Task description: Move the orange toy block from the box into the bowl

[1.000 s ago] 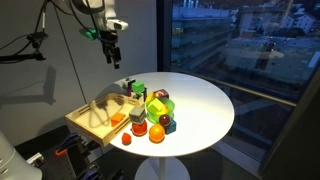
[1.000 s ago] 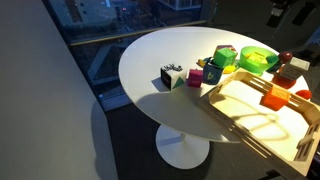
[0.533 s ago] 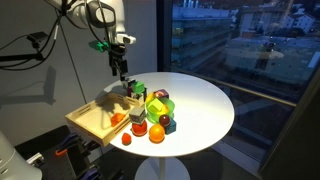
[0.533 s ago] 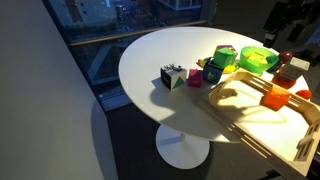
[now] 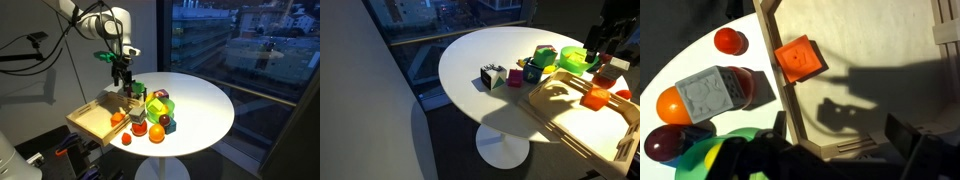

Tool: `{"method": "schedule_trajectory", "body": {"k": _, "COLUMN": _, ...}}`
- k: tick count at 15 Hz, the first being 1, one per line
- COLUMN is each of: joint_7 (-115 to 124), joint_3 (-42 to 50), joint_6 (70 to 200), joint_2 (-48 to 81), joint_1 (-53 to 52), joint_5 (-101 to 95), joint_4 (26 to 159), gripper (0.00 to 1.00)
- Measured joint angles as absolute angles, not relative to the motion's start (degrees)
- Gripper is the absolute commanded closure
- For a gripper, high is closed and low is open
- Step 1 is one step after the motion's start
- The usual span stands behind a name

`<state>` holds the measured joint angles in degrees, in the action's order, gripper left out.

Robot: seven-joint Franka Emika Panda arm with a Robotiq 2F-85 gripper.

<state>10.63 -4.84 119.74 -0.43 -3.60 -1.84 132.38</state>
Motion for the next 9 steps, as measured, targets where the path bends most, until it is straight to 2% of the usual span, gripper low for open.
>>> {"method": "schedule_trajectory", "body": {"k": 9, "joint_7": 2.7, "joint_3": -3.3, "joint_6": 121.3, "joint_2": 0.3, "joint_1": -3.4, "joint_5": -1.8, "joint_4": 134.5, "gripper": 0.0}}
